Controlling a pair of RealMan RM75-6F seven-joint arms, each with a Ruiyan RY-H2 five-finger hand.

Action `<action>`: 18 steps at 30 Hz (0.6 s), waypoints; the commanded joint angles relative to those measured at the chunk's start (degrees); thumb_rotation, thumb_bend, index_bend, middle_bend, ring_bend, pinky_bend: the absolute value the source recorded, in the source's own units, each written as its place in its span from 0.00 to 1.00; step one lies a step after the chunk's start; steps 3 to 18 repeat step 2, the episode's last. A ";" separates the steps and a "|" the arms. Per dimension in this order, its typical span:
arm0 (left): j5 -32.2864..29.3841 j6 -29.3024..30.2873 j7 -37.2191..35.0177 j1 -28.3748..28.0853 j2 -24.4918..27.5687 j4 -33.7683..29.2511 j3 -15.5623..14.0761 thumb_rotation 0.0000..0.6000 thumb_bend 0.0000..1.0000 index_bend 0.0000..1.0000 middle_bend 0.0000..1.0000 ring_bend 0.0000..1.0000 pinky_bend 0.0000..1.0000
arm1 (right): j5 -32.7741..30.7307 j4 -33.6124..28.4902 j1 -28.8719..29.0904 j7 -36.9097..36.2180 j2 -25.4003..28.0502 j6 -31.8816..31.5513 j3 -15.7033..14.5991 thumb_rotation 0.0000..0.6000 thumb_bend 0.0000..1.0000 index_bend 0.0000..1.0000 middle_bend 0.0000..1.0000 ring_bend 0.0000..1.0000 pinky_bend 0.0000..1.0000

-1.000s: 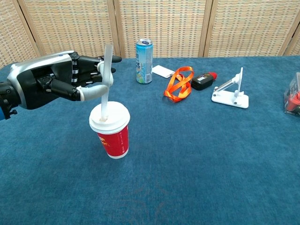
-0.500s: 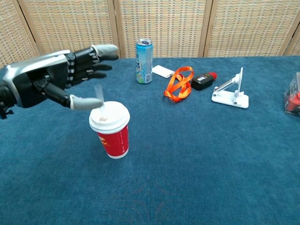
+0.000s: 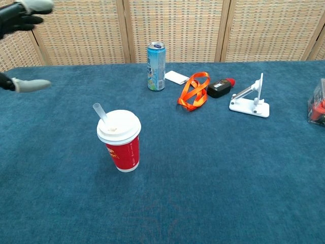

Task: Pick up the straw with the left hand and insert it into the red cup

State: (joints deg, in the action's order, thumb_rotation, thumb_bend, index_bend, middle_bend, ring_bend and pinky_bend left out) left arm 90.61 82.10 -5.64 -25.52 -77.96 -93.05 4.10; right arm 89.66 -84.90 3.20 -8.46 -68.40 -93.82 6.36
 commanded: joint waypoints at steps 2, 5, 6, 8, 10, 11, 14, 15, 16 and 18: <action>-3.28 8.06 22.79 9.71 3.09 -1.35 -3.19 1.00 0.23 0.00 0.00 0.00 0.00 | 0.85 -1.24 -0.22 2.47 0.27 -0.18 -0.62 1.00 0.04 0.06 0.00 0.00 0.00; -3.28 8.06 22.79 9.71 3.09 -1.35 -3.19 1.00 0.23 0.00 0.00 0.00 0.00 | 0.85 -1.24 -0.22 2.47 0.27 -0.18 -0.62 1.00 0.04 0.06 0.00 0.00 0.00; -3.28 8.06 22.79 9.71 3.09 -1.35 -3.19 1.00 0.23 0.00 0.00 0.00 0.00 | 0.85 -1.24 -0.22 2.47 0.27 -0.18 -0.62 1.00 0.04 0.06 0.00 0.00 0.00; -3.28 8.06 22.79 9.71 3.09 -1.35 -3.19 1.00 0.23 0.00 0.00 0.00 0.00 | 0.85 -1.24 -0.22 2.47 0.27 -0.18 -0.62 1.00 0.04 0.06 0.00 0.00 0.00; -3.28 8.06 22.79 9.71 3.09 -1.35 -3.19 1.00 0.23 0.00 0.00 0.00 0.00 | 0.85 -1.24 -0.22 2.47 0.27 -0.18 -0.62 1.00 0.04 0.06 0.00 0.00 0.00; -3.28 8.06 22.79 9.71 3.09 -1.35 -3.19 1.00 0.23 0.00 0.00 0.00 0.00 | 0.85 -1.24 -0.22 2.47 0.27 -0.18 -0.62 1.00 0.04 0.06 0.00 0.00 0.00; -3.28 8.06 22.79 9.71 3.09 -1.35 -3.19 1.00 0.23 0.00 0.00 0.00 0.00 | 0.85 -1.24 -0.22 2.47 0.27 -0.18 -0.62 1.00 0.04 0.06 0.00 0.00 0.00; -3.28 8.06 22.79 9.71 3.09 -1.35 -3.19 1.00 0.23 0.00 0.00 0.00 0.00 | 0.85 -1.24 -0.22 2.47 0.27 -0.18 -0.62 1.00 0.04 0.06 0.00 0.00 0.00; -3.28 8.06 22.79 9.71 3.09 -1.35 -3.19 1.00 0.23 0.00 0.00 0.00 0.00 | 0.85 -1.24 -0.22 2.47 0.27 -0.18 -0.62 1.00 0.04 0.06 0.00 0.00 0.00; -3.28 8.06 22.79 9.71 3.09 -1.35 -3.19 1.00 0.23 0.00 0.00 0.00 0.00 | 0.85 -1.24 -0.22 2.47 0.27 -0.18 -0.62 1.00 0.04 0.06 0.00 0.00 0.00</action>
